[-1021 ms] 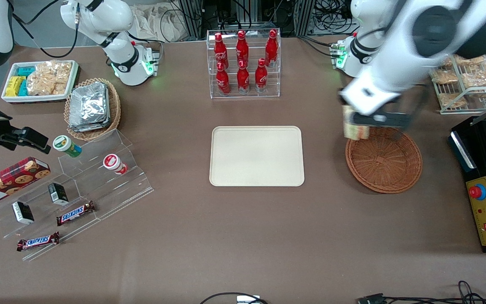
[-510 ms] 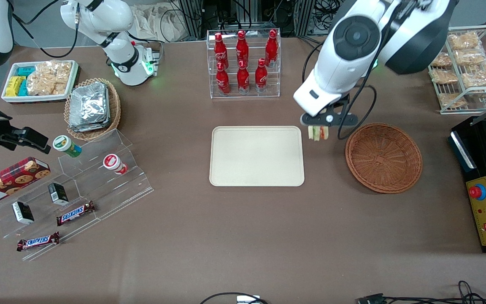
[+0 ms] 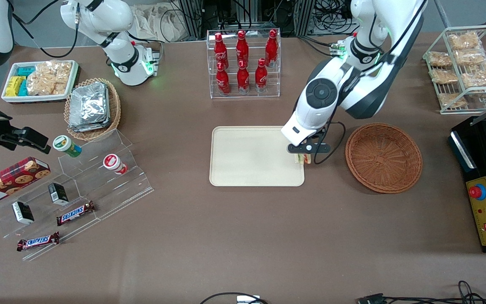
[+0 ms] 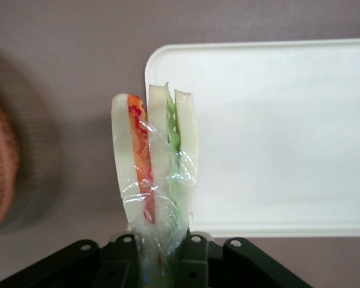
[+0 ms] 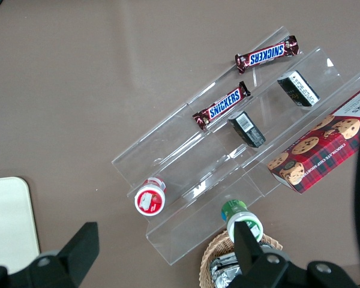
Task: Place sandwich from basket to tray
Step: 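Carry the held sandwich over to the white tray, then lower the sandwich onto the tray and open the left gripper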
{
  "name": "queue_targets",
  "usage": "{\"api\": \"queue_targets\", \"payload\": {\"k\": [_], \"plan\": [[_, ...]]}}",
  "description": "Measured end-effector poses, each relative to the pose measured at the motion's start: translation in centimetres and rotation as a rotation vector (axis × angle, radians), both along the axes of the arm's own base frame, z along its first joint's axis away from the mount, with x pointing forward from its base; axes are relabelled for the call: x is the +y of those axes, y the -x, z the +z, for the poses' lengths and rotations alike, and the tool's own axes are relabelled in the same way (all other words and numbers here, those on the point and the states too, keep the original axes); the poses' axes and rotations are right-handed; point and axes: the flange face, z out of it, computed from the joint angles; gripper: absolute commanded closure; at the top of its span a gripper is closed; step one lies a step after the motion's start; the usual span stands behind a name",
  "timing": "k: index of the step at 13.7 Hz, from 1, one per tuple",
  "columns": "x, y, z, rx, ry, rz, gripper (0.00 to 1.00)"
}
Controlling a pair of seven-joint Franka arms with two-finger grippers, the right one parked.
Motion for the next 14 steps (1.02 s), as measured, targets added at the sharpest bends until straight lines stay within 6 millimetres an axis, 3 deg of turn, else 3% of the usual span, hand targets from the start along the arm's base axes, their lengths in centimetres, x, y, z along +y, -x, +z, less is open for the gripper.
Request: {"api": "queue_targets", "payload": {"k": [5,7,8,9,10,14], "plan": [[-1.9,0.8,-8.6,-0.03,-0.041,0.014,1.0],[-2.1,0.9,-10.2,-0.023,-0.037,0.014,1.0],[-2.1,0.8,-10.4,-0.021,-0.035,0.015,0.95],[-2.1,0.8,-10.3,-0.023,-0.034,0.017,0.62],[-2.2,0.7,-10.2,-0.025,-0.033,0.021,0.01],[-2.1,0.4,-10.0,-0.029,-0.035,0.046,0.0]]}}
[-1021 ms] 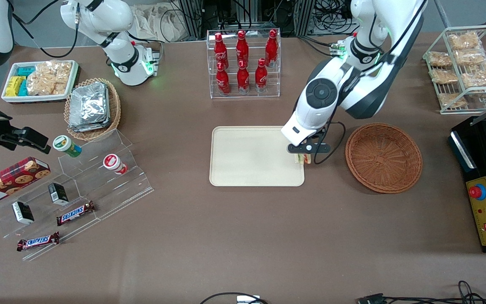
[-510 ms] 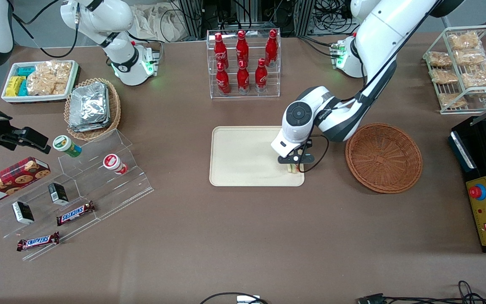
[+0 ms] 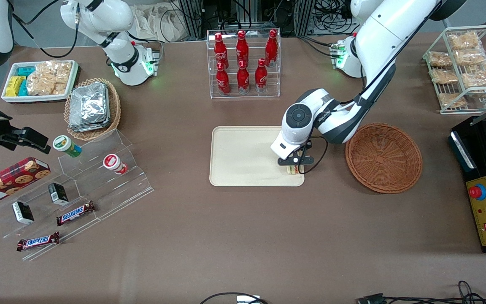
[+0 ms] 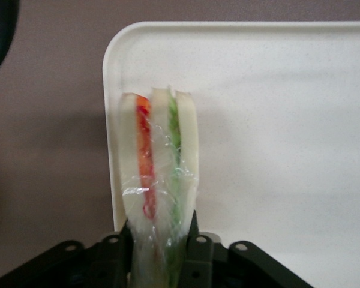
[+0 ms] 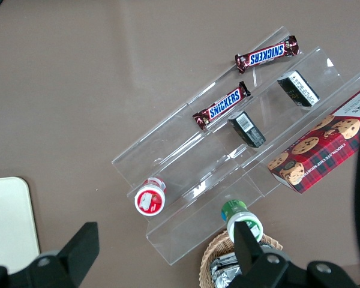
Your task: Place sandwich from basket to tray
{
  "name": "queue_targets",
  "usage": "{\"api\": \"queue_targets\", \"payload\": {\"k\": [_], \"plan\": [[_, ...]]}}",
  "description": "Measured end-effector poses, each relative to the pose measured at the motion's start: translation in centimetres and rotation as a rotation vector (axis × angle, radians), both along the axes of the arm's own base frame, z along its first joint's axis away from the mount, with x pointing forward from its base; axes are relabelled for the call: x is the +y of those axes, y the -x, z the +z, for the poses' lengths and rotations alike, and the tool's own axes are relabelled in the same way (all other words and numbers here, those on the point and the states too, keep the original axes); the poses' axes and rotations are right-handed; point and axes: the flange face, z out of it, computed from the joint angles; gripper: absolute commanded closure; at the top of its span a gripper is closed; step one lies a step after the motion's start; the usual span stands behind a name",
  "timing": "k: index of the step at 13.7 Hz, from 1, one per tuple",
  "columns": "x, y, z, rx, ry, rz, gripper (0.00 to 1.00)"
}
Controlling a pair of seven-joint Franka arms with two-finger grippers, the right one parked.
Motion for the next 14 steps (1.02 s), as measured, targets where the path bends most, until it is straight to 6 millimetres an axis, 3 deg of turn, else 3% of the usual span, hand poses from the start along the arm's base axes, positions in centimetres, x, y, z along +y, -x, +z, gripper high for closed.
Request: {"api": "queue_targets", "payload": {"k": [2,4,6,8,9,11,13,14], "plan": [[0.3,-0.4,0.8,0.003,-0.024,0.006,0.0],[0.8,-1.1,3.6,-0.008,-0.067,0.018,0.0],[1.0,-1.4,8.6,-0.017,-0.069,0.031,0.0],[2.9,-1.7,15.6,-0.002,-0.05,0.021,0.0],[5.0,-2.2,19.0,-0.018,-0.049,0.016,0.0],[11.6,-3.3,25.4,-0.05,-0.041,0.021,0.0],[19.8,-3.9,29.6,-0.061,-0.024,0.023,0.0],[23.8,-4.0,30.8,-0.063,-0.012,0.025,0.0]]}}
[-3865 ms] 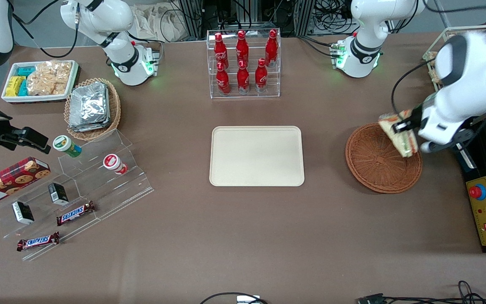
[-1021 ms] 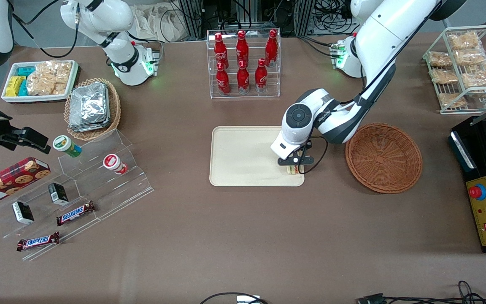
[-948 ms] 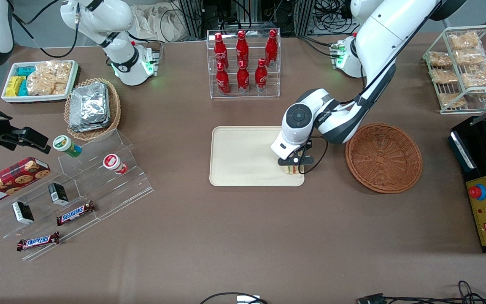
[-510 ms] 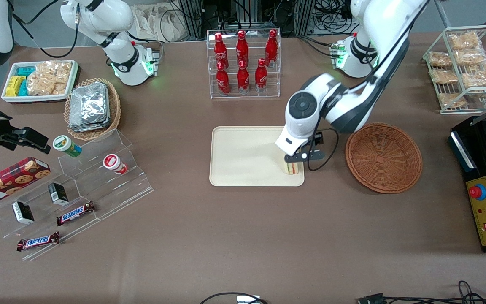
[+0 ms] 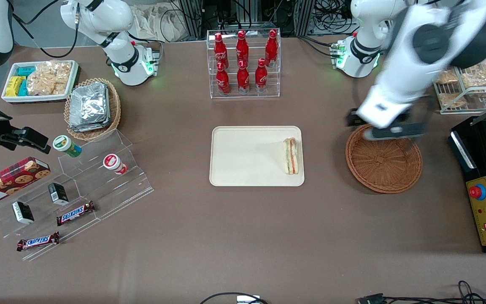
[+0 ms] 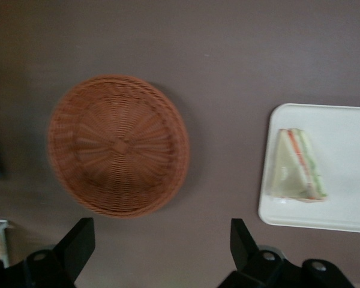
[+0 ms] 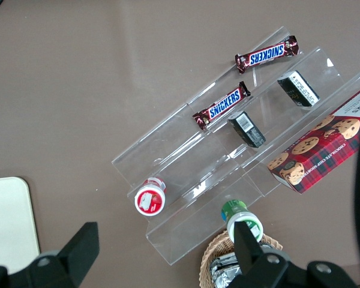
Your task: Place sandwich from basket to tray
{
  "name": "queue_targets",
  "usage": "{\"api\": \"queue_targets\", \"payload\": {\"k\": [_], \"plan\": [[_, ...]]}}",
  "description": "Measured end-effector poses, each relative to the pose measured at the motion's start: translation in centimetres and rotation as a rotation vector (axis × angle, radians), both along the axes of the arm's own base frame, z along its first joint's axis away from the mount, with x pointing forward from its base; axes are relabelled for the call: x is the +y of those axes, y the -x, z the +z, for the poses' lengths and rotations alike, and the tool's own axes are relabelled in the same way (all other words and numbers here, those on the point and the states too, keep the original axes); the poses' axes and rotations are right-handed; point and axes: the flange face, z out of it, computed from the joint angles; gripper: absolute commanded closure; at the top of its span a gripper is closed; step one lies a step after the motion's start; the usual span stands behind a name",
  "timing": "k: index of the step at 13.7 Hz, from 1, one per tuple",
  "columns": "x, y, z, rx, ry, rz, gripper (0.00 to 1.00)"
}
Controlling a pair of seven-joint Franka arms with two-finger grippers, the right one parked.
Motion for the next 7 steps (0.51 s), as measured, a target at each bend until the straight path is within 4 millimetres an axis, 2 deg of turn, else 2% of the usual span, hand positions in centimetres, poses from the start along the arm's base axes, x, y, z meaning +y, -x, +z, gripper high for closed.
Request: {"api": "queue_targets", "payload": {"k": [2,3,4,5,7], "plan": [[6.1,0.1,0.8,0.01,0.019,0.013,0.0],[8.2,0.0,0.9,0.012,0.028,0.019,0.0],[9.5,0.0,1.1,0.012,0.033,0.025,0.0],[10.0,0.0,1.4,0.016,0.035,0.029,0.0],[9.8,0.0,3.1,0.016,0.035,0.025,0.0]]}}
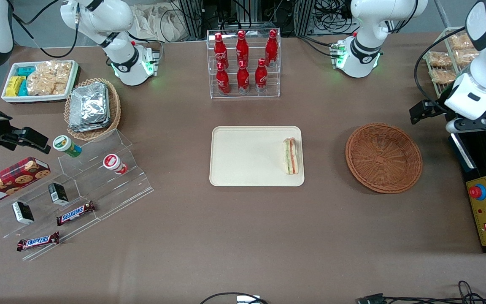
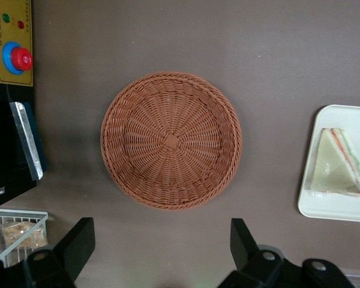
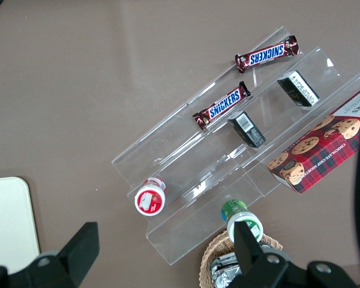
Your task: Place sandwich from basket to tray
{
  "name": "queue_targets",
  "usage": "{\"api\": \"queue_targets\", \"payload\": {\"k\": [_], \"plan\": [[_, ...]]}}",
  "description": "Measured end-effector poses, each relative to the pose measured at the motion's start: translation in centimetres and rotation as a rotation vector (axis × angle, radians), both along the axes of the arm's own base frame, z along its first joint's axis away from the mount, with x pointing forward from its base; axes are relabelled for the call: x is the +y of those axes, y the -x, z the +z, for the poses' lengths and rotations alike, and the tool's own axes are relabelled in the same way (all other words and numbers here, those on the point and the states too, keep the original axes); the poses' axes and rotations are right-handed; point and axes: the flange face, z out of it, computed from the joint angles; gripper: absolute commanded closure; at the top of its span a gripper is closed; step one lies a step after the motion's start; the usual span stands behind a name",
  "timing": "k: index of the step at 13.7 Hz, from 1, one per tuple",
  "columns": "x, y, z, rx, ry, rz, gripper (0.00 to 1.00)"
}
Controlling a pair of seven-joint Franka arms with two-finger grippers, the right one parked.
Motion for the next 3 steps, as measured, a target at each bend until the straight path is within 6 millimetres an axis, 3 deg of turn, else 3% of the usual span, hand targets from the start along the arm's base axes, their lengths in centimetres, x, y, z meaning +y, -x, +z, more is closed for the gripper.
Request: {"api": "queue_targets", "payload": {"k": [3], "plan": [[-0.4,-0.1,2.9,-0.015,0.003,-0.004,0.0]]}}
